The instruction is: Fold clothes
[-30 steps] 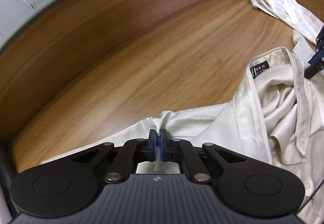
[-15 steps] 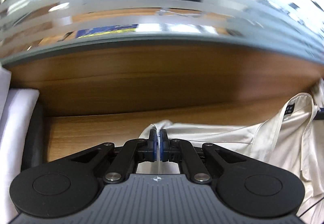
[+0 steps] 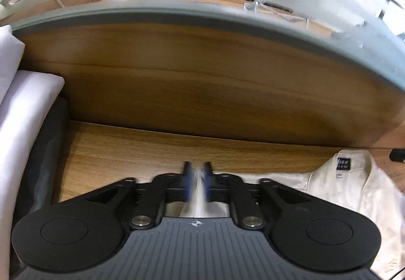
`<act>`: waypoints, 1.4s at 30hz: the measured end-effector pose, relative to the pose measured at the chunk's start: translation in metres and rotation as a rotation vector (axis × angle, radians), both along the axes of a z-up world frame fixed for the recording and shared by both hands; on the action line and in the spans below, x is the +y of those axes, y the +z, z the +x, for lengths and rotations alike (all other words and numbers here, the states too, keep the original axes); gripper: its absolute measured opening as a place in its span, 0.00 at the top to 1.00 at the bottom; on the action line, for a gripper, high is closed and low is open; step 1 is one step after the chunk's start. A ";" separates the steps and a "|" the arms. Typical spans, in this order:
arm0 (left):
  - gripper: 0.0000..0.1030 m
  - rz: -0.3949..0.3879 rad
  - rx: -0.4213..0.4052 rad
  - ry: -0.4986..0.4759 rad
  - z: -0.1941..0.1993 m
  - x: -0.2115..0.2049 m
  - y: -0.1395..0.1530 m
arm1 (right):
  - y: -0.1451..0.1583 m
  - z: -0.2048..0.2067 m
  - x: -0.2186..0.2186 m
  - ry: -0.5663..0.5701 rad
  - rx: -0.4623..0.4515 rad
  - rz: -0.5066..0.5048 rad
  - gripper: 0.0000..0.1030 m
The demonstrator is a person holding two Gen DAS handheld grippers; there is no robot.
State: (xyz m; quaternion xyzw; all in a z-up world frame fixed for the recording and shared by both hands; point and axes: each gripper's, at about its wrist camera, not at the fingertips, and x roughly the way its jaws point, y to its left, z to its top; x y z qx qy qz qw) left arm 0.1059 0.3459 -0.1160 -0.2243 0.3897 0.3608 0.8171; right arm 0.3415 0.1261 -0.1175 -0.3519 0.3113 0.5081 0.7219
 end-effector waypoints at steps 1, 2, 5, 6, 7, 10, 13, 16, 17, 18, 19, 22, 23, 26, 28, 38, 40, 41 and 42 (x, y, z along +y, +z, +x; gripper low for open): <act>0.59 0.010 -0.023 -0.004 -0.004 -0.002 0.006 | 0.003 0.002 -0.001 -0.011 0.013 0.008 0.96; 0.58 0.019 -0.045 -0.008 -0.007 -0.003 0.012 | 0.008 0.002 -0.003 -0.016 0.027 0.017 0.96; 0.43 0.032 -0.081 -0.034 -0.014 -0.010 0.029 | 0.021 -0.010 -0.009 -0.017 0.111 0.040 0.95; 0.37 0.031 -0.095 -0.045 -0.017 -0.014 0.035 | 0.024 -0.016 -0.010 -0.018 0.147 0.045 0.95; 0.36 0.030 -0.108 -0.053 -0.020 -0.018 0.040 | 0.027 -0.023 -0.011 -0.017 0.183 0.051 0.95; 0.36 0.004 -0.117 -0.075 -0.028 -0.030 0.051 | 0.032 -0.046 -0.014 -0.010 0.295 0.069 0.84; 0.35 -0.036 -0.128 -0.100 -0.032 -0.033 0.060 | 0.031 -0.067 -0.015 -0.011 0.405 0.077 0.81; 0.34 -0.080 -0.152 -0.126 -0.048 -0.046 0.067 | 0.027 -0.092 -0.014 -0.018 0.488 0.065 0.80; 0.33 -0.094 -0.160 -0.133 -0.053 -0.050 0.070 | 0.027 -0.103 -0.012 -0.024 0.502 0.061 0.80; 0.33 -0.109 -0.170 -0.129 -0.062 -0.053 0.071 | 0.026 -0.110 -0.010 -0.030 0.512 0.057 0.80; 0.32 -0.124 -0.181 -0.124 -0.070 -0.056 0.072 | 0.025 -0.115 -0.008 -0.037 0.517 0.055 0.79; 0.32 -0.168 -0.204 -0.106 -0.092 -0.065 0.075 | 0.019 -0.127 -0.003 -0.060 0.538 0.049 0.76; 0.32 -0.174 -0.206 -0.098 -0.098 -0.069 0.077 | 0.017 -0.131 0.000 -0.066 0.544 0.046 0.76; 0.31 -0.167 -0.199 -0.084 -0.113 -0.085 0.081 | 0.012 -0.140 0.011 -0.081 0.551 0.039 0.76; 0.31 -0.159 -0.181 -0.078 -0.121 -0.094 0.081 | 0.009 -0.145 0.018 -0.083 0.537 0.033 0.76; 0.30 -0.205 -0.167 -0.057 -0.140 -0.100 0.064 | -0.004 -0.148 0.033 -0.091 0.508 0.000 0.69; 0.30 -0.205 -0.161 -0.066 -0.140 -0.104 0.061 | -0.008 -0.151 0.039 -0.092 0.513 -0.036 0.69; 0.30 -0.201 -0.153 -0.072 -0.140 -0.106 0.060 | -0.009 -0.153 0.040 -0.096 0.519 -0.052 0.69; 0.29 -0.194 -0.145 -0.077 -0.140 -0.108 0.058 | -0.011 -0.155 0.039 -0.103 0.531 -0.065 0.69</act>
